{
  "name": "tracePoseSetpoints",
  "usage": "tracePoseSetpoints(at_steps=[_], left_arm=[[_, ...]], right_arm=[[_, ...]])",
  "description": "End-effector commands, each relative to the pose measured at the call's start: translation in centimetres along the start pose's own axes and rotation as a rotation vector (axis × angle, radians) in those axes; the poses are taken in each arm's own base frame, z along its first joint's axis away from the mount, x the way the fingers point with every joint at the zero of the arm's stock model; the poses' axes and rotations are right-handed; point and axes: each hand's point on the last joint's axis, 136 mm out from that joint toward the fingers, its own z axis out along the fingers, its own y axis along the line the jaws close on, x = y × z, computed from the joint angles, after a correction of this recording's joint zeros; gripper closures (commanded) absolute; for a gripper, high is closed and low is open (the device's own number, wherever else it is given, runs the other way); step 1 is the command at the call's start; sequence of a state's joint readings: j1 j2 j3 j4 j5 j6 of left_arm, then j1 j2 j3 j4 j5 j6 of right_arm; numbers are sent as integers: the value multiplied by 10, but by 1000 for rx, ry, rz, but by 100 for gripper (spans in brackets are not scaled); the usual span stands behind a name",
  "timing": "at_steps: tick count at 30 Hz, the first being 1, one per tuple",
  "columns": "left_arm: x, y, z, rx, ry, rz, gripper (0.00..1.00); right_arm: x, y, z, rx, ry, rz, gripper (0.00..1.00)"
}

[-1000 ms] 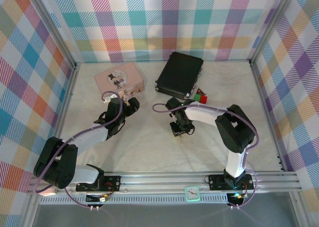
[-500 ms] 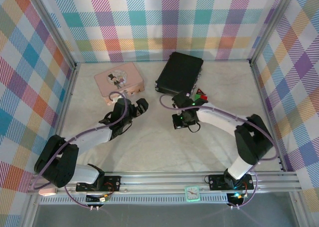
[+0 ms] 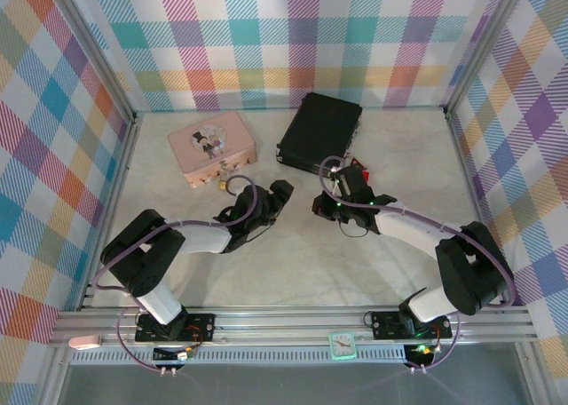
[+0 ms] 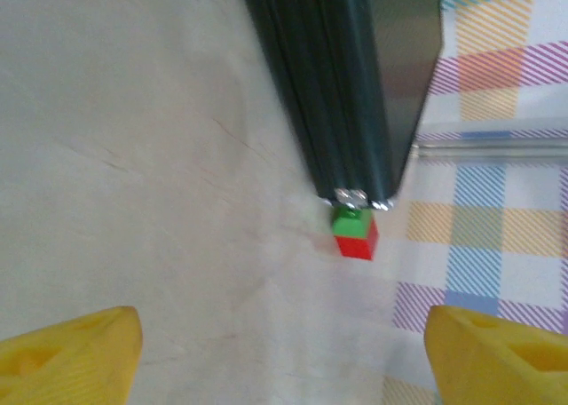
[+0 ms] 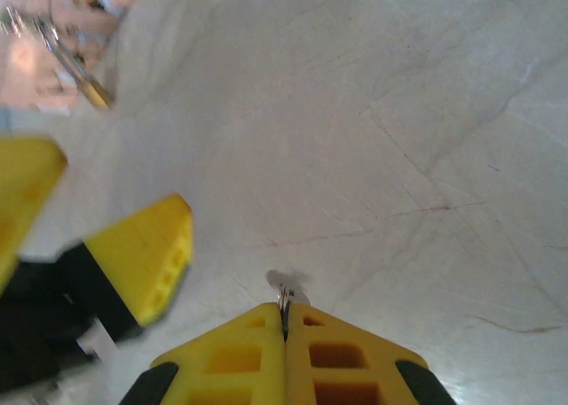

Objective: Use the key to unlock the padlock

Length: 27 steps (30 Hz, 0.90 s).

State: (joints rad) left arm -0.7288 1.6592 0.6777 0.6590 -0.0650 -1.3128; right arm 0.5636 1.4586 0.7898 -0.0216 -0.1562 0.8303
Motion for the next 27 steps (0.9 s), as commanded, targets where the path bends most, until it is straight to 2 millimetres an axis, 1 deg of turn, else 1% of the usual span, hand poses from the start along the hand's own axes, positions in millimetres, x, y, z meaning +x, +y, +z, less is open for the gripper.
tracePoseSetpoints(at_steps=[1,4,6,10,15,19,22,27], left_arm=[[3,-47,3,177,-24,-64,26],[6,-42,5,166,-14,-63,26],[4,-34,5,136,-25,-74,25],[6,-25,9,111,-17,-174,20],[14,-33,17,103,29,-267,19],[20,-32,21,83,52,-337,19],[20,-34,25,96,56,-376,19],[27,-39,37,123,94,-423,19]], right_arm=[[-28,22,-3,-115,-121,205,100],[-34,17,-6,-116,-158,246,100],[-36,17,-8,-127,-161,249,100],[-34,23,-6,-148,-132,215,100],[-31,32,1,-203,-97,162,100],[-28,40,4,-245,-76,121,100],[-26,44,6,-267,-58,112,100],[-21,54,10,-323,-20,96,100]])
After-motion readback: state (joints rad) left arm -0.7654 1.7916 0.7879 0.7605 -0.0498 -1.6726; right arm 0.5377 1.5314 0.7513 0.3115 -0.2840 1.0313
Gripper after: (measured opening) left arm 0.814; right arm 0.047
